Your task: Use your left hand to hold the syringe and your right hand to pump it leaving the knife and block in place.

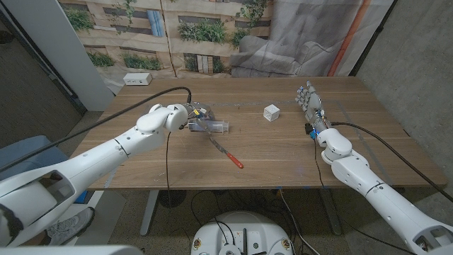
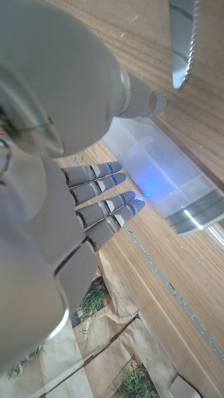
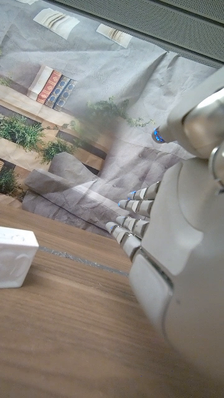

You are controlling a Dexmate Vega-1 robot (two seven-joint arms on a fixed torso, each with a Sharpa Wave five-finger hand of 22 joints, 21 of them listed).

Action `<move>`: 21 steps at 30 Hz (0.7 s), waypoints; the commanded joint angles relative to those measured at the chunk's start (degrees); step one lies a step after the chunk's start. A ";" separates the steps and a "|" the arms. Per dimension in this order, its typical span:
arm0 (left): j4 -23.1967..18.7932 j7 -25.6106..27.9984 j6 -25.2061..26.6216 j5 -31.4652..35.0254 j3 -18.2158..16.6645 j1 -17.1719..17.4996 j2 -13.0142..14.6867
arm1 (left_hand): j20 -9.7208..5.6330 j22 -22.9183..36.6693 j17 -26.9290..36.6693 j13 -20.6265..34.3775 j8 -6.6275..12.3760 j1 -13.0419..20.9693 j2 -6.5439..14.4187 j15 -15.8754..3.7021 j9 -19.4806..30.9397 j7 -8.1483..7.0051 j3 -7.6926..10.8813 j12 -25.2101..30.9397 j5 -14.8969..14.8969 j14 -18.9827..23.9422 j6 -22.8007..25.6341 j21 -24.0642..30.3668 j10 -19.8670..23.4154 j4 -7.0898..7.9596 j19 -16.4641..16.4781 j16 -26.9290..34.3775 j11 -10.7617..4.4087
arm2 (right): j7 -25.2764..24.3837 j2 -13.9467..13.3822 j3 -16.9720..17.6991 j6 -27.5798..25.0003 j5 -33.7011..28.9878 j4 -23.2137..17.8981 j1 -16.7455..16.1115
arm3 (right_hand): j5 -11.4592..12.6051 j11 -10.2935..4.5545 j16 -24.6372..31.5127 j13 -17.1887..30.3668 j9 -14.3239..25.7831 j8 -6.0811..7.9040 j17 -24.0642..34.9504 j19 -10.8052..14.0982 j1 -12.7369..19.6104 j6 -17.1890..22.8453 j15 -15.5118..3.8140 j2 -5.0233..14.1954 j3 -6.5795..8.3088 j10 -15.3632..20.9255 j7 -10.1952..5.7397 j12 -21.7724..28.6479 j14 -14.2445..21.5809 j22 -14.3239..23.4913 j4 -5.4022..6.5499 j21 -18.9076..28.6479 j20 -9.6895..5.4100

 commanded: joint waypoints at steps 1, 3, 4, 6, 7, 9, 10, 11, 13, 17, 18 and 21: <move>-1.11 -5.35 -0.11 -3.01 -0.59 -1.39 0.14 | -2.32 -0.05 0.00 0.07 0.20 -2.00 -0.14 -3.34 -0.09 0.86 -1.39 -0.07 0.21 -3.08 -4.09 -0.09 -4.18 0.08 -3.18 -0.02 1.31 | -0.41 -0.07 0.21 0.34 -0.32 -0.50 -0.52 | -0.02 -0.06 0.37 0.15 0.14 0.53 0.33 0.47 0.24 -0.36 0.15 1.09 0.20 0.04 -0.03 0.35 0.09 0.06 0.21 0.37 0.30; -1.29 -4.78 -0.78 -3.57 -0.84 -1.23 0.43 | -2.10 -0.07 0.00 0.05 0.27 -2.74 -0.24 -2.91 -0.12 1.21 -1.80 -0.18 0.12 -4.22 -4.81 -0.15 -5.44 0.23 -4.13 -0.12 1.84 | -0.43 -0.16 0.23 0.14 -0.28 -0.61 -0.56 | -0.02 -0.04 0.35 0.15 0.14 0.51 0.33 0.42 0.23 -0.41 0.18 1.08 0.19 0.03 -0.06 0.35 0.02 0.07 0.22 0.35 0.37; -1.41 -4.95 -0.84 -3.78 -0.89 -1.26 0.51 | -2.05 -0.07 0.01 0.05 0.27 -2.90 -0.26 -2.82 -0.12 1.34 -1.88 -0.14 0.10 -4.30 -4.93 -0.14 -5.50 0.28 -4.22 -0.09 1.95 | -0.44 -0.14 0.25 0.15 -0.27 -0.61 -0.57 | -0.02 -0.03 0.28 0.15 0.13 0.51 0.34 0.37 0.22 -0.41 0.06 1.05 0.17 0.02 0.00 0.35 -0.15 0.07 0.23 0.33 0.36; -1.76 -6.46 -0.66 -4.41 -0.94 -1.60 0.65 | -1.84 -0.08 0.03 0.05 0.24 -4.36 -0.43 -2.32 -0.14 1.89 -2.57 -0.09 -0.05 -5.70 -6.05 -0.05 -6.72 0.68 -5.00 -0.16 2.53 | -0.57 -0.16 0.25 0.09 -0.35 -0.65 -0.59 | -0.02 0.03 0.25 0.15 0.13 0.52 0.36 0.34 0.20 -0.41 0.09 1.02 0.15 -0.05 -0.02 0.33 -0.27 0.07 0.24 0.31 0.32; -1.87 -6.96 -0.75 -4.65 -0.94 -1.76 0.75 | -1.78 -0.08 0.02 0.04 0.20 -4.63 -0.46 -2.08 -0.15 2.05 -2.69 -0.12 -0.08 -6.02 -6.40 -0.08 -7.07 0.73 -5.29 -0.17 2.47 | -0.65 -0.13 0.27 0.04 -0.34 -0.68 -0.60 | -0.02 0.03 0.24 0.15 0.13 0.53 0.36 0.35 0.20 -0.39 0.09 1.01 0.14 -0.07 -0.01 0.32 -0.29 0.07 0.24 0.32 0.31; -2.11 -8.00 -0.62 -5.25 -1.03 -2.02 0.84 | -1.53 -0.09 0.01 0.03 0.18 -5.62 -0.45 -1.40 -0.17 2.67 -3.14 -0.20 -0.14 -7.44 -7.90 -0.10 -8.65 0.88 -6.45 -0.18 3.22 | -0.74 -0.12 0.27 -0.04 -0.36 -0.71 -0.60 | -0.02 0.07 0.23 0.15 0.13 0.52 0.36 0.32 0.21 -0.42 0.06 1.00 0.14 -0.10 0.00 0.31 -0.33 0.07 0.24 0.31 0.30; -2.20 -8.78 -0.65 -5.46 -0.95 -2.30 0.92 | -1.53 -0.09 0.01 0.02 0.13 -6.17 -0.39 -1.15 -0.19 2.83 -3.37 -0.13 -0.16 -8.01 -8.84 -0.08 -9.33 0.95 -7.08 -0.09 3.40 | -0.81 -0.14 0.26 -0.09 -0.42 -0.73 -0.60 | -0.02 0.06 0.21 0.15 0.13 0.52 0.36 0.30 0.21 -0.41 0.06 1.00 0.14 -0.10 -0.03 0.32 -0.37 0.07 0.24 0.30 0.30; -2.26 -9.31 -0.73 -5.82 -0.98 -2.47 0.97 | -1.30 -0.10 0.01 0.01 0.11 -6.53 -0.26 -0.59 -0.20 2.71 -3.50 -0.18 -0.16 -9.19 -9.68 -0.13 -10.28 0.95 -7.86 -0.23 3.62 | -0.83 -0.10 0.26 -0.07 -0.42 -0.70 -0.59 | -0.02 0.09 0.21 0.15 0.13 0.51 0.37 0.28 0.21 -0.45 0.06 1.01 0.15 -0.11 -0.03 0.31 -0.38 0.07 0.25 0.29 0.29; -2.38 -9.93 -0.83 -6.46 -1.07 -2.67 1.06 | -1.30 -0.11 0.00 0.00 0.23 -7.20 -0.16 -0.07 -0.22 2.81 -3.76 -0.13 -0.20 -10.59 -10.58 -0.21 -11.48 0.99 -9.20 -0.23 4.23 | -0.97 0.00 0.24 -0.03 -0.51 -0.63 -0.54 | 0.00 0.06 0.20 0.15 0.13 0.52 0.37 0.24 0.23 -0.44 0.08 1.03 0.17 -0.17 -0.03 0.30 -0.42 0.07 0.26 0.27 0.31; -3.67 -10.50 0.13 -7.00 -1.63 -2.49 1.45 | -0.87 -0.12 0.03 -0.03 0.19 -8.50 0.10 0.93 -0.26 3.14 -4.19 -0.12 -0.25 -12.26 -12.25 -0.42 -13.59 1.18 -11.89 -0.12 4.79 | -1.22 0.13 0.17 0.07 -0.81 -0.50 -0.38 | 0.00 0.08 0.20 0.15 0.14 0.52 0.37 0.21 0.24 -0.47 0.10 1.00 0.16 -0.22 -0.06 0.30 -0.44 0.07 0.26 0.26 0.30; -4.11 -10.35 0.57 -7.20 -1.93 -2.27 1.57 | -0.83 -0.11 0.03 -0.03 0.16 -8.69 0.21 0.89 -0.26 3.24 -4.22 -0.11 -0.23 -12.56 -12.61 -0.42 -13.90 1.21 -12.27 -0.12 4.87 | -1.29 0.11 0.15 -0.02 -0.88 -0.55 -0.35 | 0.00 0.08 0.20 0.15 0.14 0.53 0.37 0.20 0.24 -0.47 0.10 1.00 0.16 -0.22 -0.03 0.30 -0.44 0.07 0.26 0.26 0.29; -4.98 -9.10 1.77 -9.99 -3.84 -1.12 1.69 | -0.66 -0.06 0.04 -0.05 0.24 -9.42 0.83 1.19 -0.27 3.47 -4.28 -0.06 -0.17 -14.28 -13.58 -0.42 -15.09 1.39 -14.24 -0.25 4.97 | -0.89 -0.25 0.00 -0.42 -1.04 -0.52 -0.07 | 0.00 0.08 0.20 0.15 0.14 0.53 0.37 0.18 0.25 -0.48 0.08 1.00 0.17 -0.17 -0.03 0.33 -0.43 0.07 0.26 0.26 0.30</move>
